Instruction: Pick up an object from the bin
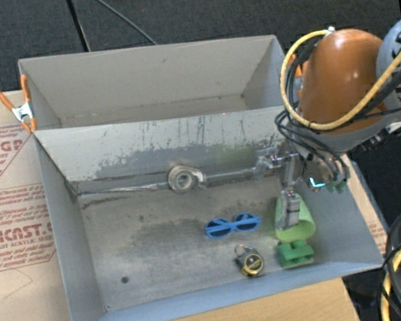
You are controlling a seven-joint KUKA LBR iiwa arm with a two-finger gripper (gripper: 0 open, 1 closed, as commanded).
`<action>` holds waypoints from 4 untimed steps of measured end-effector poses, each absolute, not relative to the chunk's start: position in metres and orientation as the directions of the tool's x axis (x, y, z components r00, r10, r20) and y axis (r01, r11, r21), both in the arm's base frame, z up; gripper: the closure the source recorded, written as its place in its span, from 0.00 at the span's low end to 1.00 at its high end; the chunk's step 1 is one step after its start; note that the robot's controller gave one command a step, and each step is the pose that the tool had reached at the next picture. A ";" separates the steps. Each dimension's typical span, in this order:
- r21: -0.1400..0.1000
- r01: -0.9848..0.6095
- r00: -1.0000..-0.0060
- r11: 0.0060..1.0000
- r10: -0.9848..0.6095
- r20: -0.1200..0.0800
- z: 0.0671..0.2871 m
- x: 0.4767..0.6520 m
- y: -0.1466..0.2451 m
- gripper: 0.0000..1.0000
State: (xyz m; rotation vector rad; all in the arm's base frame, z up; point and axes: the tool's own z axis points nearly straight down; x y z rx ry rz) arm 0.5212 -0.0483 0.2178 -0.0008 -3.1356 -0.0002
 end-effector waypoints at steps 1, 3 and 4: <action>0.001 0.116 -0.993 0.993 0.116 0.008 0.066 0.511 -0.035 0.00; -0.001 0.001 -1.000 1.000 0.001 -0.013 0.292 0.555 -0.014 1.00; 0.001 0.083 -0.997 0.997 0.083 0.008 0.145 0.528 0.002 1.00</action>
Offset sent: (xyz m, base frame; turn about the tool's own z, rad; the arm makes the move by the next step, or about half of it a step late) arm -0.0079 0.0123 -0.1478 0.1162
